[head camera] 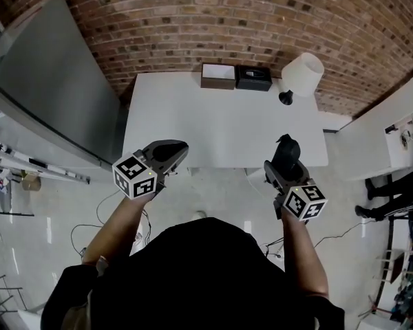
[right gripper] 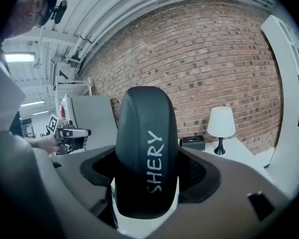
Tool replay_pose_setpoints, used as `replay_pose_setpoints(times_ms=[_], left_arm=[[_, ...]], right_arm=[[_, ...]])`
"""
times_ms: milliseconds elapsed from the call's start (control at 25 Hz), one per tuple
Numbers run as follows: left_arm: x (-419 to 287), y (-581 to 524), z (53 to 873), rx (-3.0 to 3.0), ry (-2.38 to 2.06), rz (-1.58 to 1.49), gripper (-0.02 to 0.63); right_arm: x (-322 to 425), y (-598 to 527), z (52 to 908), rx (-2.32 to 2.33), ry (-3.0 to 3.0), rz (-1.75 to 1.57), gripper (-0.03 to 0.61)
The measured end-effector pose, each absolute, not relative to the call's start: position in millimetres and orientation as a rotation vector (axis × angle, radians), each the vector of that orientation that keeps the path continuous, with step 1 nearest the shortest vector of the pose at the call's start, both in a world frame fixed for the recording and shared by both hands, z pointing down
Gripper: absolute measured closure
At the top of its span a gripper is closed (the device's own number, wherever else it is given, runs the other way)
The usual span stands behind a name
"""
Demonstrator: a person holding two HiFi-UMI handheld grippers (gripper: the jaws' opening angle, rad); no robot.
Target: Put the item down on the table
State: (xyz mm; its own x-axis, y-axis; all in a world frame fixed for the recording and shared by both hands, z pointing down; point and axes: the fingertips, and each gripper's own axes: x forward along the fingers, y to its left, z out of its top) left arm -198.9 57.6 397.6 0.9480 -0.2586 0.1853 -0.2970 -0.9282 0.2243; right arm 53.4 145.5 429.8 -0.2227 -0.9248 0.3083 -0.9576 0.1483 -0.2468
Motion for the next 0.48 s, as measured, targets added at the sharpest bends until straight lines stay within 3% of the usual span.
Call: replay_pose_setpoints(times_ms=[480], left_arm=[[-192, 41, 406, 2.816, -0.398, 0.233, 0.574]], right_arm=[[61, 127, 444, 1.928, -2.3, 0.662, 0.225]])
